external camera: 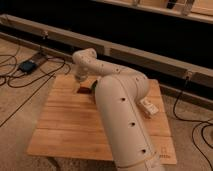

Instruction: Place the pepper in the ceramic bowl

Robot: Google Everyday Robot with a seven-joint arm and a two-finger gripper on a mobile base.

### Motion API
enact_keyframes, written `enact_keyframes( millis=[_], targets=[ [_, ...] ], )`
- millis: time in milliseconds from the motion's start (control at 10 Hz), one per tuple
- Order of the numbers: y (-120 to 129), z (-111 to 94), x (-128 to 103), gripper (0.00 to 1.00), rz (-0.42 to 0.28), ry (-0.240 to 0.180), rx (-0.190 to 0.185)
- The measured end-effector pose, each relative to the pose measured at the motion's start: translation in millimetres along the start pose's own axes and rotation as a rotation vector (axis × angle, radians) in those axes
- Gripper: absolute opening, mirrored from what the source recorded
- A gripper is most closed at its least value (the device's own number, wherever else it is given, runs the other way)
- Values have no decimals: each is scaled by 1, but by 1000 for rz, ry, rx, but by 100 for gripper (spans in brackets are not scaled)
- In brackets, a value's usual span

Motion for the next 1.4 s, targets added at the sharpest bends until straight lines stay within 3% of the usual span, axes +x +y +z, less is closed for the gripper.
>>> enact_keyframes(
  millis=[600, 700, 800, 1200, 1400],
  targets=[
    [-11, 27, 4, 80, -50, 73, 49],
    [-10, 31, 4, 76, -59, 82, 60],
    [-10, 33, 4, 70, -61, 87, 67],
    [-6, 41, 6, 28, -75, 110, 85],
    [-4, 37, 2, 8, -69, 101, 85]
  ],
)
